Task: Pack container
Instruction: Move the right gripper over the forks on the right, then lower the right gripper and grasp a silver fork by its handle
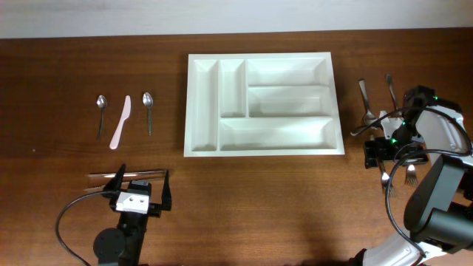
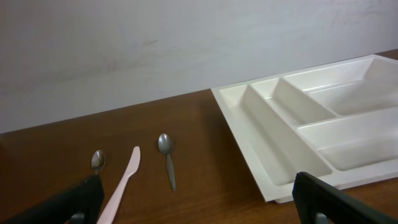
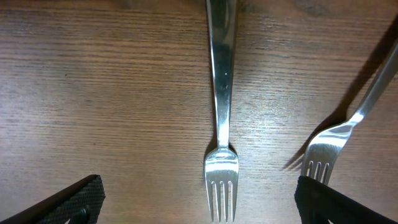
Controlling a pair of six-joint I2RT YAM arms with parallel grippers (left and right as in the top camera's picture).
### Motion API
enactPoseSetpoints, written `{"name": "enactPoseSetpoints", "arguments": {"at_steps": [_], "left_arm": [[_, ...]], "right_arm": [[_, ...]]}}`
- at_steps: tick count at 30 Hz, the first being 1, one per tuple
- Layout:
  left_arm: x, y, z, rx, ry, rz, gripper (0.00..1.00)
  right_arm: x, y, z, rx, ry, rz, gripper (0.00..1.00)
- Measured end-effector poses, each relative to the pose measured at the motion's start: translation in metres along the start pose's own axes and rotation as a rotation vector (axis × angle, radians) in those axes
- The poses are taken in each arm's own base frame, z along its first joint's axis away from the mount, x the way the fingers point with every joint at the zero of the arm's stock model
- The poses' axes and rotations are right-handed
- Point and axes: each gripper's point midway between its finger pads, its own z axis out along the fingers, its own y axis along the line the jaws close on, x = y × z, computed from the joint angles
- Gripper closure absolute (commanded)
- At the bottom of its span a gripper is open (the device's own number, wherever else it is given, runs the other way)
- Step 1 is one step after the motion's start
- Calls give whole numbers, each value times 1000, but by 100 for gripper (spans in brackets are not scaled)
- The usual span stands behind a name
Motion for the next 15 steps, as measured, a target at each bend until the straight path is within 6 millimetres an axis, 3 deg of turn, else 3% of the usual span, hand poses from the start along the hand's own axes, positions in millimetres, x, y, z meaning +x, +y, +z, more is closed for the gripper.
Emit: {"name": "enactPoseSetpoints", "arguments": {"at_steps": [9, 15], "left_arm": [[0, 0, 0, 0, 0, 0, 1], [0, 0, 0, 0, 0, 0, 1]], "right_arm": [[-2, 5, 0, -31, -14, -78, 1], [-3, -3, 0, -29, -32, -86, 1]]}}
